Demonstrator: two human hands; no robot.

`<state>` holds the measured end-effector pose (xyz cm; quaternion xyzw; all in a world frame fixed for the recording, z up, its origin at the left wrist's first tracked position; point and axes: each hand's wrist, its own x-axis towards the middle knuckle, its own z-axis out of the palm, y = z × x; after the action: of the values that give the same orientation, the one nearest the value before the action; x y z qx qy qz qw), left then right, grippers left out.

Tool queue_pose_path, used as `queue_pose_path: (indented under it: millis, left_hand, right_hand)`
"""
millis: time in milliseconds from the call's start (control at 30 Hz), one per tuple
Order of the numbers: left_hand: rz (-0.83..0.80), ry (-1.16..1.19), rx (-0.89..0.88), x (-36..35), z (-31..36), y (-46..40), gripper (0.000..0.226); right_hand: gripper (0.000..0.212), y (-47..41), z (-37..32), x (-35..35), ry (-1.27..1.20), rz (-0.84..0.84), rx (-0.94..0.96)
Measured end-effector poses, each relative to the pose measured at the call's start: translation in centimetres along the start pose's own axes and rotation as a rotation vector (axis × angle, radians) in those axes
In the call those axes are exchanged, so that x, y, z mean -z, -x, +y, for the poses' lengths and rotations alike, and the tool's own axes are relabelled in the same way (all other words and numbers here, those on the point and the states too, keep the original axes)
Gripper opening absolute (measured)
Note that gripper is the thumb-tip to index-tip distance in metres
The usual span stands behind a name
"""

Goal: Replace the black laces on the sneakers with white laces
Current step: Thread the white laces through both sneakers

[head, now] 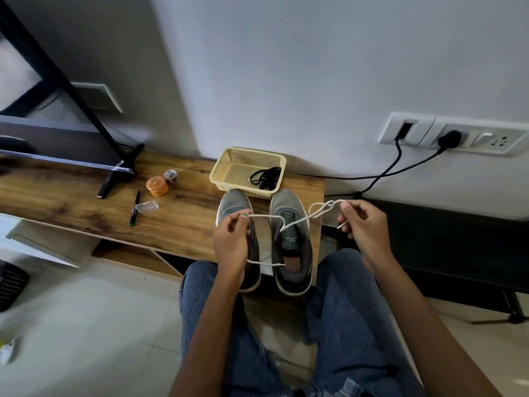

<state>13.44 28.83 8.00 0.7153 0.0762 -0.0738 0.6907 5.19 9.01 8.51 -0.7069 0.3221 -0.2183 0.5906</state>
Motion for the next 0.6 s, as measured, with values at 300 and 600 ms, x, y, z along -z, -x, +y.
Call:
queue_pose_path:
  millis: [300, 600]
  left_hand:
    - [0.478, 0.327, 0.007, 3.2, 1.5, -2.8, 0.018]
    - [0.424, 0.066, 0.084, 3.8, 0.7, -4.8, 0.04]
  right_hand:
    - [0.015, -1.2, 0.9, 1.7, -0.023, 0.205, -0.066]
    - [0.017, -1.0, 1.2, 1.4, 0.001, 0.116, -0.123]
